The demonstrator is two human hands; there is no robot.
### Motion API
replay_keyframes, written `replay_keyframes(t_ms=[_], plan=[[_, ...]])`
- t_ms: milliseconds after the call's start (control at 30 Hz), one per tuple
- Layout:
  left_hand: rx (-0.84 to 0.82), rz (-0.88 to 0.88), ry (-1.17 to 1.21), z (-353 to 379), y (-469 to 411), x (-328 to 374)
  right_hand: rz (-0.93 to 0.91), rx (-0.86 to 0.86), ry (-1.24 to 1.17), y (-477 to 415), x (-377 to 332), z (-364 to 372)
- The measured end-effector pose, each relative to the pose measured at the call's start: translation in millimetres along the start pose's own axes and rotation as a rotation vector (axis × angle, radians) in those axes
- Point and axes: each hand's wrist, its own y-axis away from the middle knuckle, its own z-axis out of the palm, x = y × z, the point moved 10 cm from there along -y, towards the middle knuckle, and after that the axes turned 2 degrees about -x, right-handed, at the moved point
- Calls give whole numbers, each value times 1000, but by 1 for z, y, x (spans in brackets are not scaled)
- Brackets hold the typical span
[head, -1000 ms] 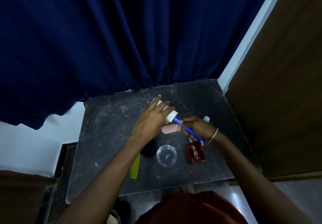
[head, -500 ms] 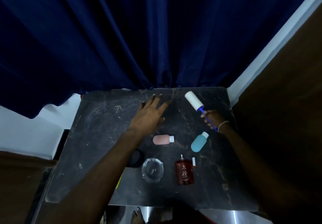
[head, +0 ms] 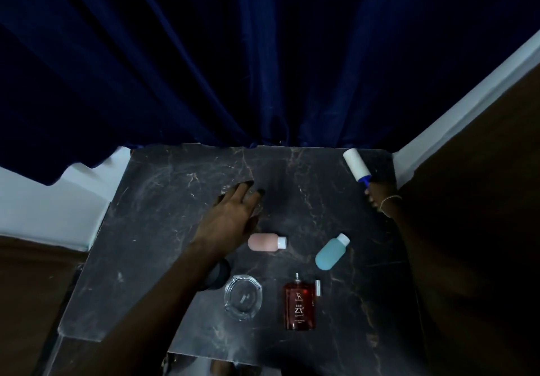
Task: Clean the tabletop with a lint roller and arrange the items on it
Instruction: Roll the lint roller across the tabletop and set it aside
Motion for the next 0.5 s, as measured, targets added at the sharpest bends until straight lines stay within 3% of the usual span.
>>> replay_keyframes(t_ms=[300, 500], plan=[[-16, -3, -11, -2, 0, -5, -144, 8, 286, 21, -27, 54], [-14, -19, -1, -3, -4, -5, -225, -77, 460, 50, -28, 102]])
